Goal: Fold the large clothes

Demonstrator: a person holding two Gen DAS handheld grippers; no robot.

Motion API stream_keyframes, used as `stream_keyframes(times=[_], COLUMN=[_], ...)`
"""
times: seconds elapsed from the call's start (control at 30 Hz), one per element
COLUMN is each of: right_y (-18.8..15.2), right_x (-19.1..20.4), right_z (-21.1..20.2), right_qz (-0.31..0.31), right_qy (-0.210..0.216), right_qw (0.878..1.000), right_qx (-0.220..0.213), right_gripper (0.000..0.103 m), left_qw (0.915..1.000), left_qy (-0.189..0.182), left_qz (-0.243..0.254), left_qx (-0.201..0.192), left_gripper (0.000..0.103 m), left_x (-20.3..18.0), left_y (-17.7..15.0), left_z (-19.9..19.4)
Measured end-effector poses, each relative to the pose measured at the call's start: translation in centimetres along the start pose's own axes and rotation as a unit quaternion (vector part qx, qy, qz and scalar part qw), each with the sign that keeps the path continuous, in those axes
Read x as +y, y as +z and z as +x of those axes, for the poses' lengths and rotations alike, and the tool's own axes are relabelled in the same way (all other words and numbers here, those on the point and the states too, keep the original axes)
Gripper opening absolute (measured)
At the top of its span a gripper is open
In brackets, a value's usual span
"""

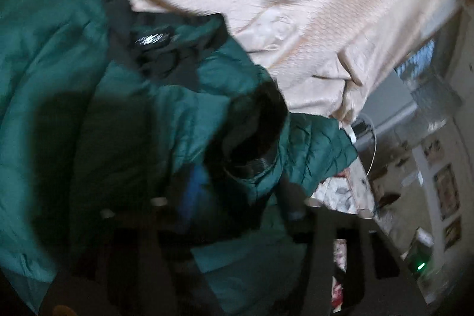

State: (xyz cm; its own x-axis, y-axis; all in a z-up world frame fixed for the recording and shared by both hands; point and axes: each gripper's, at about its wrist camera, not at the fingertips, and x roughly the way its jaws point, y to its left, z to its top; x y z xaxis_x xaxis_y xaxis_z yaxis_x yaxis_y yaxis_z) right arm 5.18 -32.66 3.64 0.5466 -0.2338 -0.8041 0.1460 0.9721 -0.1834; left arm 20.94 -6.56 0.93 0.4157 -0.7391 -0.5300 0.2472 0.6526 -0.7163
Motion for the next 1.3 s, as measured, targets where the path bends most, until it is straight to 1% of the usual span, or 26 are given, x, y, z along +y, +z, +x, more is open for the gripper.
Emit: stream_keyframes(times=[0.03,0.1,0.2,0.33,0.37,0.43,0.5,0.57,0.6,0.67,0.7,0.73,0.77,0.8,0.83,0.87,0.9,0.93,0.97,1.0,1.07,1.13,1.17,1.2,1.27,1.3], right_y=[0.1,0.3,0.9,3.3,4.3,5.8,7.2,8.2,8.4,8.9,9.2,9.5,9.7,9.8,9.7,9.6,9.8,10.2,10.9,11.5,12.4,13.1,13.4,13.5,13.4,13.1], right_x=[0.2,0.7,1.1,2.2,2.4,2.7,3.5,4.8,5.2,6.7,7.4,8.0,8.3,8.2,7.8,7.6,7.5,7.6,7.6,7.1,5.4,4.5,4.0,3.5,2.5,2.1], right_z=[0.1,0.4,0.8,1.1,1.6,3.2,5.8,8.4,9.4,11.8,12.3,12.3,12.4,12.6,12.8,12.9,12.5,12.0,10.9,10.2,9.5,9.2,9.3,9.6,11.0,11.9], right_qz=[-0.002,-0.002,0.007,0.022,0.034,0.062,0.087,0.094,0.101,0.109,0.099,0.086,0.082,0.098,0.116,0.122,0.118,0.106,0.084,0.077,0.082,0.066,0.052,0.052,0.070,0.080], right_qy=[-0.003,-0.010,-0.006,0.036,0.068,0.130,0.193,0.216,0.237,0.315,0.332,0.338,0.342,0.356,0.371,0.376,0.375,0.356,0.320,0.296,0.259,0.223,0.196,0.188,0.196,0.223], right_qw=[1.000,1.000,1.000,0.998,0.996,0.989,0.977,0.972,0.965,0.939,0.933,0.933,0.933,0.927,0.919,0.917,0.918,0.928,0.944,0.952,0.962,0.972,0.978,0.980,0.978,0.972], right_qx=[0.000,-0.001,-0.005,-0.037,-0.046,-0.034,-0.008,0.027,0.043,0.088,0.097,0.087,0.077,0.071,0.065,0.060,0.049,0.036,0.012,-0.004,-0.025,-0.040,-0.050,-0.049,-0.029,-0.011], right_gripper=[0.103,0.103,0.103,0.103,0.103,0.103,0.103,0.103,0.101,0.098,0.093,0.085,0.081,0.066,0.042,0.025,0.014,0.013,0.012,0.011,0.011,0.011,0.011,0.011,0.011,0.011], left_qw=[0.9999,0.9997,0.9995,0.9951,0.9931,0.9862,0.9755,0.9621,0.9520,0.9321,0.9259,0.9200,0.9155,0.9129,0.9109,0.9072,0.9003,0.8929,0.8841,0.8797,0.8712,0.8711,0.8740,0.8794,0.9032,0.9112], left_qy=[-0.007,-0.007,0.005,0.035,0.050,0.094,0.144,0.199,0.232,0.279,0.291,0.302,0.309,0.310,0.312,0.318,0.331,0.345,0.358,0.364,0.374,0.368,0.365,0.363,0.333,0.322], left_qz=[-0.009,-0.020,-0.032,-0.073,-0.081,-0.091,-0.095,-0.093,-0.097,-0.120,-0.129,-0.139,-0.151,-0.162,-0.170,-0.178,-0.183,-0.186,-0.193,-0.197,-0.207,-0.211,-0.209,-0.201,-0.176,-0.163], left_qx=[0.005,0.013,-0.007,-0.057,-0.068,-0.101,-0.136,-0.162,-0.175,-0.198,-0.203,-0.207,-0.209,-0.210,-0.210,-0.211,-0.216,-0.222,-0.230,-0.234,-0.242,-0.248,-0.244,-0.234,-0.206,-0.198], left_gripper=[0.062,0.063,0.063,0.063,0.063,0.063,0.063,0.064,0.064,0.064,0.064,0.064,0.064,0.064,0.064,0.064,0.064,0.064,0.064,0.064,0.064,0.064,0.064,0.064,0.064,0.064], left_x=[0.4,0.5,1.2,3.0,3.4,4.2,5.1,6.0,6.8,8.6,9.2,10.1,10.9,11.7,12.3,12.9,13.4,13.7,14.1,14.3,14.5,14.5,14.4,14.2,13.5,13.0], left_y=[0.0,0.2,0.5,1.7,2.0,2.9,3.8,4.6,4.8,5.2,5.3,5.2,5.2,5.3,5.3,5.3,5.3,5.2,5.1,5.0,4.6,4.3,4.2,4.2,4.5,4.7], left_z=[-0.2,-0.6,-2.4,-6.3,-7.3,-9.9,-12.6,-14.6,-15.8,-17.6,-18.1,-18.7,-19.3,-19.8,-20.3,-20.4,-20.7,-21.0,-21.4,-21.5,-21.7,-21.4,-21.1,-20.4,-18.7,-17.9])
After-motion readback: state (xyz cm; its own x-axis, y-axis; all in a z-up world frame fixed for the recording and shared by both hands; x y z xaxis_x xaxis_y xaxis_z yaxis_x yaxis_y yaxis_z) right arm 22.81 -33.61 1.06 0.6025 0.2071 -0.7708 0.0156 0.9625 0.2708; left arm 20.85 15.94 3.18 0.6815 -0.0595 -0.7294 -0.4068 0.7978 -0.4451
